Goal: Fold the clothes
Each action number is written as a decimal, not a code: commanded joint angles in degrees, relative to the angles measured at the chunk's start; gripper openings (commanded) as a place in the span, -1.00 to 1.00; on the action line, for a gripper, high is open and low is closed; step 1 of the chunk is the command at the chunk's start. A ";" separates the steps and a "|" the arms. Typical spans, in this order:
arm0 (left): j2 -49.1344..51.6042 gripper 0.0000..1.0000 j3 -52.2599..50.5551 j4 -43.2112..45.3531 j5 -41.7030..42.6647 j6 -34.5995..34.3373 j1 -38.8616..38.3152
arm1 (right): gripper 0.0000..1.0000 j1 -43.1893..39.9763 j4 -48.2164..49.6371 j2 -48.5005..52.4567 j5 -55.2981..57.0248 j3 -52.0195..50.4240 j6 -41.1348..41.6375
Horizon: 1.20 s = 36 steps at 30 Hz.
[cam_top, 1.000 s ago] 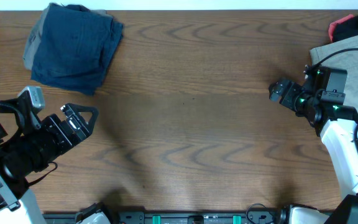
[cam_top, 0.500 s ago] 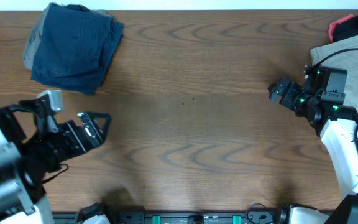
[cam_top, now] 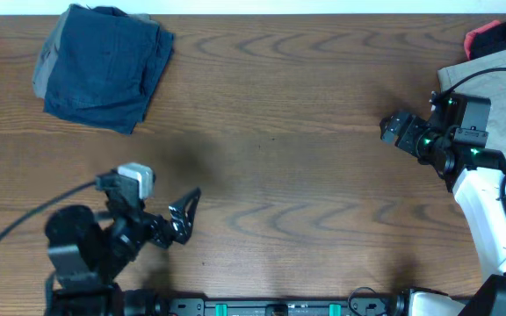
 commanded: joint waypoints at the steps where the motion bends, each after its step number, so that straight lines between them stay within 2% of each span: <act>1: -5.97 0.96 -4.72 2.80 -6.05 0.37 -2.58 | 0.98 0.00 -0.09 0.48 -0.20 0.79 -0.09; 9: -9.97 0.96 -6.93 3.04 -8.02 0.37 -2.62 | 0.98 0.00 -0.09 0.48 -0.20 0.79 -0.11; 19: -14.10 0.96 -9.81 3.96 -16.48 0.39 -2.58 | 0.98 0.00 -0.09 0.48 -0.20 0.79 -0.09; 32: -24.96 0.96 -27.61 29.68 -16.79 0.52 -2.58 | 0.98 0.00 -0.09 0.48 -0.20 0.79 -0.09; 36: -26.67 0.96 -30.93 34.53 -18.34 0.52 -2.58 | 0.98 0.00 -0.09 0.48 -0.20 0.79 -0.09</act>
